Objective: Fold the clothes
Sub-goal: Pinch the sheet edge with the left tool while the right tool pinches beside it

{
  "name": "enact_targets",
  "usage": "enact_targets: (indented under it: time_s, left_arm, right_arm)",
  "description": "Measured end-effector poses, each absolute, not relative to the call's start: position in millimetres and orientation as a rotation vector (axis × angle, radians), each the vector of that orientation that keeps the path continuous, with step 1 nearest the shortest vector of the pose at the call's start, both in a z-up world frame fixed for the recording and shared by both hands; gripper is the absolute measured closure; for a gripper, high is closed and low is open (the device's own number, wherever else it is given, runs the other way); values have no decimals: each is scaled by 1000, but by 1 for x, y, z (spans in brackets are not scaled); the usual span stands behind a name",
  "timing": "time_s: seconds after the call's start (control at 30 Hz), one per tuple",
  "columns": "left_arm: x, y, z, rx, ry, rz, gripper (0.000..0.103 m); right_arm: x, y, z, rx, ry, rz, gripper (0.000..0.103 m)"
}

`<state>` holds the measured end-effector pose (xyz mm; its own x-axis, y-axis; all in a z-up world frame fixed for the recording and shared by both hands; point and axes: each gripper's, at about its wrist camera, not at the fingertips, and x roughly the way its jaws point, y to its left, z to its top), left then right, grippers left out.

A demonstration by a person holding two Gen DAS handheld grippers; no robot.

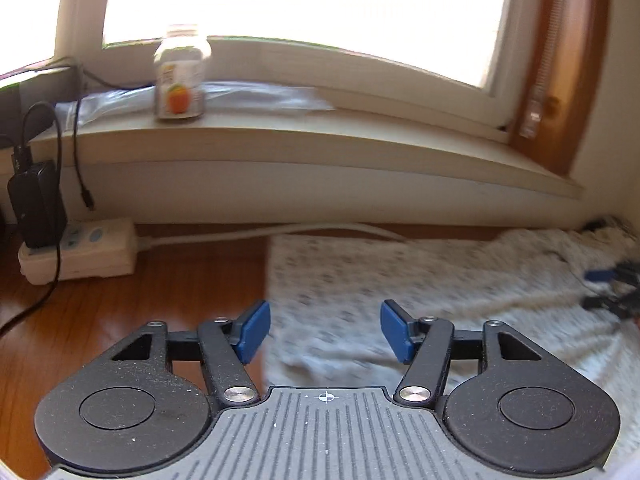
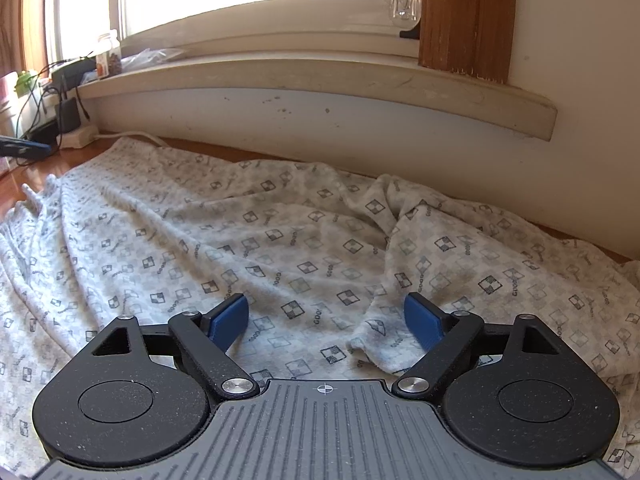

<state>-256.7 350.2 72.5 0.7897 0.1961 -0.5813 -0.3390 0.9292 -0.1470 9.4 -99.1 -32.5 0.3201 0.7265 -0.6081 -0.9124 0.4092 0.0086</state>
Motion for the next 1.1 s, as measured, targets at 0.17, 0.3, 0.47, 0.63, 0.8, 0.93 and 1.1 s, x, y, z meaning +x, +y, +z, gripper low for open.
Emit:
enact_targets:
  time_s: [0.17, 0.3, 0.47, 0.63, 0.8, 0.93, 1.1]
  left_arm:
    - [-230, 371, 59, -248, 611, 260, 57]
    - [-210, 377, 49, -229, 610, 227, 57]
    - [-198, 386, 38, -224, 612, 218, 57]
    - [-192, 397, 37, -246, 608, 185, 57]
    - [-183, 406, 40, -262, 622, 156, 51]
    - [-178, 411, 40, -255, 612, 174, 80]
    - [-178, 410, 38, -218, 615, 202, 98]
  right_arm:
    - [9, -99, -32, -374, 583, 1112, 17]
    - [8, -98, -32, -379, 578, 1113, 15]
    - [5, -99, -20, -410, 543, 1113, 29]
    - [18, -76, 6, -486, 489, 1099, 41]
    - [54, -41, 5, -505, 513, 1090, 39]
    - [74, -22, -7, -518, 535, 1043, 40]
    - [83, -14, -17, -510, 578, 1078, 40]
